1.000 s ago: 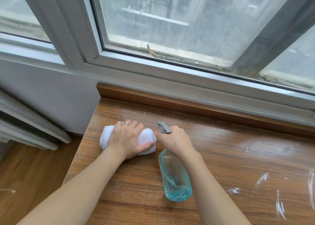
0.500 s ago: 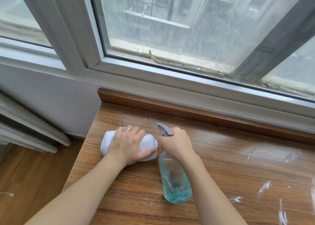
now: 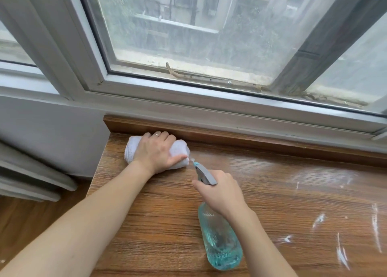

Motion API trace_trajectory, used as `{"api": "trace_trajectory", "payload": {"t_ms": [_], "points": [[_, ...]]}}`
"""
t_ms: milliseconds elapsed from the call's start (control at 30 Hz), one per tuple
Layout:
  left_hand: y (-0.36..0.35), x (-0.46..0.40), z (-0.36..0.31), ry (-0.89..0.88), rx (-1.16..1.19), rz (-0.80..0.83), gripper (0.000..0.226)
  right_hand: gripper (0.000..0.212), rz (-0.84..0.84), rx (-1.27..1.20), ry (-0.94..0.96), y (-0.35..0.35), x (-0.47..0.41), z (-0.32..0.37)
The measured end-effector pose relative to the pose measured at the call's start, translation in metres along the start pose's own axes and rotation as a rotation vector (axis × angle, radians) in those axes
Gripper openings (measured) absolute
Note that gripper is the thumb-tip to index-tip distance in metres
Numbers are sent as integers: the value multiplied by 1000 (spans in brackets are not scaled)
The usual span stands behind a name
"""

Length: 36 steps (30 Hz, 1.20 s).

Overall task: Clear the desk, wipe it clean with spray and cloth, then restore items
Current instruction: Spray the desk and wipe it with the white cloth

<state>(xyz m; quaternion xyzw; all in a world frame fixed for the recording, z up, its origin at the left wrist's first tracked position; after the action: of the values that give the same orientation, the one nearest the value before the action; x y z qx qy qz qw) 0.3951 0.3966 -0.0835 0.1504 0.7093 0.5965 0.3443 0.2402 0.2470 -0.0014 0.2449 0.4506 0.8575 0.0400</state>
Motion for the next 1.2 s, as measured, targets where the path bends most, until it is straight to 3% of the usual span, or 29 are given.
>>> {"api": "trace_trajectory", "payload": {"t_ms": [467,700,1033,1200], "points": [[13,84,-59,215,-36,-50,81,36,1,-72,-14,2,2,-8],[0,49,-41,142,-109,-61,83,40,11,-94,-5,3,-5,-11],[4,-1,-35,246,-48,165,90,40,-8,-89,-39,10,-7,-24],[12,31,-41,208,-14,76,77,41,45,-80,-88,10,-7,-36]]}}
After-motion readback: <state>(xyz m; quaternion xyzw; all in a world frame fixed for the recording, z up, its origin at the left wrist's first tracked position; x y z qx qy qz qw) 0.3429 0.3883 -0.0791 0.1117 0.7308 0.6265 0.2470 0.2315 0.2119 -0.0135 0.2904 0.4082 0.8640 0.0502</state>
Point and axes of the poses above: each hand's wrist, its own x-axis away from the middle knuckle, its own y-axis out of the back of the hand, z = x × y, the point moved 2 cm from there along -x, towards the middle knuckle, and after that the axes turned 1 degree about x, right-handed, at the moved point
